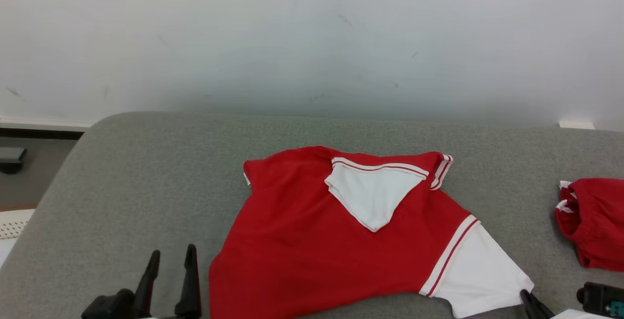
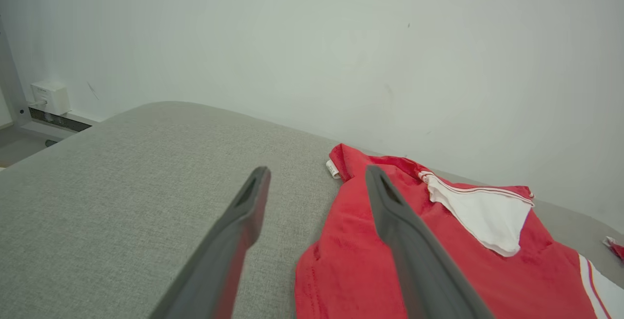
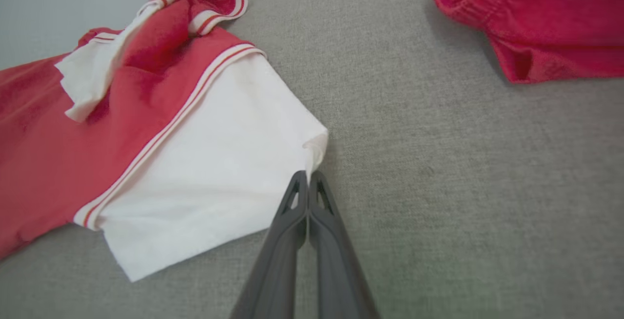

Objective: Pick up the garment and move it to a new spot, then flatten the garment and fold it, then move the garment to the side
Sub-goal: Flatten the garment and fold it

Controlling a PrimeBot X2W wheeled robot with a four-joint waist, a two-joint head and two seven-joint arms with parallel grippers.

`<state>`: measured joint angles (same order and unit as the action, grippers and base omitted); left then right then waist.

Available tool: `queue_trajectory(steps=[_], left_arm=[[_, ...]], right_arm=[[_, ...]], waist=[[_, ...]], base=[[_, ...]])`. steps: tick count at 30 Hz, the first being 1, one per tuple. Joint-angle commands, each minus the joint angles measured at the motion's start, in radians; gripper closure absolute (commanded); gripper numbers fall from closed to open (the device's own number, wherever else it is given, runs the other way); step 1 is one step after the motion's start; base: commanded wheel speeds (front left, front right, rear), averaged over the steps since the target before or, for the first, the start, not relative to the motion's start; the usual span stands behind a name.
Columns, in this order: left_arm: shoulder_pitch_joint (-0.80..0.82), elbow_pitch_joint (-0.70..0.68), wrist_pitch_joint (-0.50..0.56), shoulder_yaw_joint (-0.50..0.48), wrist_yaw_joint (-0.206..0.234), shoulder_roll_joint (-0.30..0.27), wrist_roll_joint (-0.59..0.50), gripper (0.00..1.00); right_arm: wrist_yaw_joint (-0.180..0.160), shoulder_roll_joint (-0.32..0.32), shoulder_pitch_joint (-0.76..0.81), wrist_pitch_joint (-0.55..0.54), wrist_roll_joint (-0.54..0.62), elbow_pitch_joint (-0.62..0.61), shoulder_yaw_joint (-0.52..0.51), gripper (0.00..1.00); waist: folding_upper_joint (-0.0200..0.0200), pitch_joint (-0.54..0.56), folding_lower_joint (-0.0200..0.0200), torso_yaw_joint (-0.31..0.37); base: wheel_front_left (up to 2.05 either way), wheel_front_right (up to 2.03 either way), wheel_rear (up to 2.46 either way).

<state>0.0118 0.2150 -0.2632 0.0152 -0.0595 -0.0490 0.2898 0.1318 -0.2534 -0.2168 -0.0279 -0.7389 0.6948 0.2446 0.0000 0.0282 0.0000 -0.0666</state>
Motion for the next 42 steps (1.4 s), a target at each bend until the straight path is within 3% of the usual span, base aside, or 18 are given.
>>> queue_trajectory(steps=[1,2,3,9,14,24,30,37,42], left_arm=[[-0.016,-0.004,-0.001,0.000,0.006,-0.003,0.000,0.00],[-0.015,-0.005,-0.001,0.002,0.005,-0.004,0.001,0.00],[-0.013,-0.005,-0.001,0.004,0.004,-0.003,0.002,0.00],[-0.002,-0.001,-0.001,0.003,0.004,-0.004,0.006,0.00],[0.018,-0.037,-0.001,-0.017,-0.005,-0.003,0.001,0.00],[0.050,-0.108,-0.001,-0.041,-0.015,-0.003,-0.004,0.00],[0.037,-0.064,-0.001,-0.022,-0.003,-0.004,-0.093,0.00],[0.007,-0.033,-0.001,-0.017,-0.001,-0.003,-0.087,0.00],[0.007,-0.036,-0.001,-0.016,0.003,-0.004,-0.087,0.00]], right_arm=[[-0.003,0.010,0.046,-0.014,0.007,-0.030,-0.023,0.87],[-0.003,0.019,0.062,-0.022,0.009,-0.041,-0.037,0.53],[-0.003,0.024,0.074,-0.021,0.014,-0.051,-0.053,0.00],[-0.003,0.054,0.097,0.014,0.057,-0.113,-0.130,0.00],[-0.003,0.056,0.095,0.080,0.108,-0.251,-0.173,0.00],[-0.003,0.044,0.102,0.273,0.237,-0.518,-0.123,0.00],[-0.003,0.045,0.149,0.292,0.331,-0.563,-0.136,0.00],[-0.003,0.100,0.211,0.293,0.351,-0.576,-0.180,0.00],[-0.003,0.082,0.192,0.293,0.357,-0.578,-0.176,0.00]], waist=[[0.0000,-0.005,0.0000,0.018],[0.0000,-0.007,0.0000,0.024],[0.0000,-0.008,0.0000,0.028],[0.0000,-0.004,0.0000,0.045],[0.0000,0.006,0.0000,0.050],[0.0000,0.015,0.0000,0.050],[0.0000,0.013,0.0000,0.050],[0.0000,0.000,0.0000,0.056],[0.0000,-0.004,0.0000,0.059]], base=[[0.00,0.00,0.00],[0.00,0.00,0.00],[0.00,0.00,0.00],[0.00,0.00,0.00],[0.00,0.00,0.00],[0.00,0.00,0.00],[0.00,0.00,0.00],[0.00,0.00,0.00],[0.00,0.00,0.00]])
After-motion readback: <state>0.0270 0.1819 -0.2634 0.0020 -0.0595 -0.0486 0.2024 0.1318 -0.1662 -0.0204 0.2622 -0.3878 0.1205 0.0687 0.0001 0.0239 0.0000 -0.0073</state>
